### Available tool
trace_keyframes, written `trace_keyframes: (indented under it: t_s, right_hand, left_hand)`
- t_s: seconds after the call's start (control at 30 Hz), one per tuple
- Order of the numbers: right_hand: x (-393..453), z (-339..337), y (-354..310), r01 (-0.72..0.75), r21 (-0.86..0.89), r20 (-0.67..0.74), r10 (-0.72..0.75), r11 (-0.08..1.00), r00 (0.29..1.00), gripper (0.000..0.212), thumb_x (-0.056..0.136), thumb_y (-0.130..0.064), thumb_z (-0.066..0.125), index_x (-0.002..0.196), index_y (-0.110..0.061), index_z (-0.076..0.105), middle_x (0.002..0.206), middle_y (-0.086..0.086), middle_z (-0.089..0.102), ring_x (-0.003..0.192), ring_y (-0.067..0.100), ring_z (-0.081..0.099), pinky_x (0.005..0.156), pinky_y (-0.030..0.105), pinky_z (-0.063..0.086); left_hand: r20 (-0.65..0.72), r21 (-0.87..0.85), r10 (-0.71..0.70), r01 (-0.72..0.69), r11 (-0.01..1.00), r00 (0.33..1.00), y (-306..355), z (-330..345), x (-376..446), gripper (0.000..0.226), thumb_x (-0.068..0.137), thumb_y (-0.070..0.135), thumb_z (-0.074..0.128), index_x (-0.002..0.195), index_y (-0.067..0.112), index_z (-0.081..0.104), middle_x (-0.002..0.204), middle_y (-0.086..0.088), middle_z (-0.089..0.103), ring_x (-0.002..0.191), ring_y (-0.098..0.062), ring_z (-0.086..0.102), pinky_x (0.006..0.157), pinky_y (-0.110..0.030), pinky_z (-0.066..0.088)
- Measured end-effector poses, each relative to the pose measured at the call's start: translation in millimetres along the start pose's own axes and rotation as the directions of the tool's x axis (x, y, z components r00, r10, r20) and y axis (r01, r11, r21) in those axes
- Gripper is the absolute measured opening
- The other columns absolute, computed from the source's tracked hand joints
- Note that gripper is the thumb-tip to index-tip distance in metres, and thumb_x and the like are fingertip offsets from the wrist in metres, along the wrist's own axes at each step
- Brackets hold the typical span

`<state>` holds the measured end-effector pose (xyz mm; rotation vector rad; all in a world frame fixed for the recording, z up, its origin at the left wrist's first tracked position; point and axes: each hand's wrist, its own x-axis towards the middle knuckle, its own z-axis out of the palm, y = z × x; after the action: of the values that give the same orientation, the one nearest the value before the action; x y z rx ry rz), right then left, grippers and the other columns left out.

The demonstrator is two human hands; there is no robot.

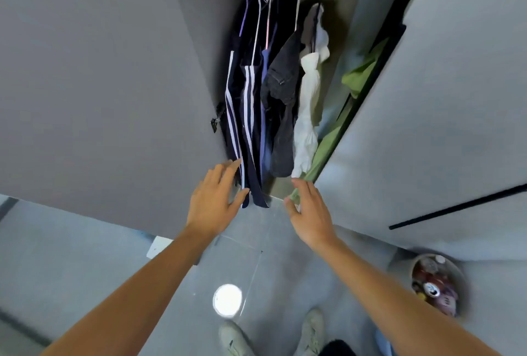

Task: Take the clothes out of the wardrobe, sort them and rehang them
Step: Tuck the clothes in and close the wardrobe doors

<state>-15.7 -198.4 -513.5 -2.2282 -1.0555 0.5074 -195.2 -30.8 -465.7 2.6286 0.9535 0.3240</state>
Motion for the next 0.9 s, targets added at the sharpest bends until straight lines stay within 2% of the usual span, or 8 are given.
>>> trace_keyframes:
  t_s: [0.07,0.17,0.27,0.33,0.57,0.7,0.83,0.9]
  right_hand:
    - [11,38,14,-0.014,-0.018,0.037,0.014,1.000,0.999,0.045,0.103,-0.032,0.059,0.146,-0.022,0.047,0.138,-0.003,0.052,0.129,0.024,0.052,0.099,0.044,0.051]
    - [35,101,48,-0.014,-0.048,0.095,0.019,0.999,0.995,0.047,0.103,-0.032,0.058,0.147,-0.020,0.048,0.141,0.001,0.052,0.131,0.025,0.052,0.101,0.044,0.050]
    - [59,168,101,-0.018,-0.066,0.142,0.027,0.998,0.990,0.046,0.102,-0.031,0.060,0.147,-0.024,0.049,0.140,0.000,0.053,0.130,0.025,0.053,0.100,0.043,0.051]
    - [78,211,139,-0.042,-0.069,0.159,0.052,0.997,0.986,0.048,0.102,-0.033,0.061,0.147,-0.024,0.049,0.141,0.001,0.053,0.129,0.027,0.054,0.101,0.043,0.051]
    - [167,342,241,-0.116,-0.104,0.266,0.140,0.988,0.954,0.056,0.099,-0.045,0.062,0.150,-0.029,0.043,0.139,0.003,0.052,0.112,0.030,0.066,0.093,0.045,0.055]
    - [217,408,289,-0.180,-0.123,0.306,0.209,0.976,0.929,0.068,0.094,-0.048,0.069,0.153,-0.026,0.043,0.143,0.008,0.054,0.127,0.034,0.058,0.104,0.048,0.050]
    - [255,471,336,-0.256,-0.104,0.305,0.276,0.961,0.912,0.079,0.081,-0.059,0.076,0.147,-0.025,0.048,0.139,0.007,0.062,0.128,0.033,0.059,0.103,0.046,0.051]
    - [273,507,364,-0.290,-0.044,0.302,0.289,0.956,0.908,0.091,0.068,-0.071,0.075,0.145,-0.030,0.047,0.135,0.002,0.066,0.122,0.034,0.063,0.100,0.047,0.055]
  left_hand:
    - [0.057,-0.012,-0.064,0.065,0.998,0.996,-32,39,-11,0.062,0.103,0.052,0.052,0.158,0.026,0.037,0.147,0.004,0.047,0.129,-0.022,0.052,0.091,-0.047,0.058]
    - [0.130,0.033,-0.108,0.104,0.994,0.986,-76,108,-16,0.062,0.105,0.055,0.047,0.158,0.026,0.036,0.148,0.002,0.049,0.133,-0.023,0.051,0.096,-0.045,0.055]
    - [0.244,0.107,-0.147,0.124,0.986,0.958,-113,191,-14,0.063,0.105,0.057,0.042,0.158,0.022,0.037,0.150,-0.001,0.049,0.136,-0.026,0.050,0.104,-0.046,0.049]
    - [0.291,0.109,-0.187,0.161,0.981,0.938,-135,249,-10,0.064,0.105,0.058,0.042,0.157,0.022,0.037,0.149,-0.002,0.050,0.136,-0.027,0.050,0.104,-0.047,0.049]
    - [0.314,0.132,-0.289,0.259,0.957,0.905,-205,420,26,0.065,0.106,0.058,0.040,0.159,0.021,0.030,0.149,0.000,0.047,0.133,-0.024,0.050,0.096,-0.042,0.050]
    - [0.363,0.051,-0.357,0.364,0.930,0.861,-243,499,52,0.069,0.105,0.061,0.042,0.160,0.021,0.027,0.155,0.000,0.046,0.137,-0.028,0.052,0.101,-0.047,0.048]
    - [0.361,-0.046,-0.438,0.485,0.873,0.823,-280,570,74,0.064,0.103,0.062,0.047,0.149,0.020,0.034,0.147,-0.005,0.054,0.126,-0.035,0.059,0.100,-0.048,0.049]
    - [0.346,-0.096,-0.451,0.510,0.855,0.822,-295,597,84,0.060,0.101,0.063,0.050,0.142,0.020,0.037,0.136,-0.004,0.059,0.118,-0.035,0.062,0.097,-0.048,0.050]
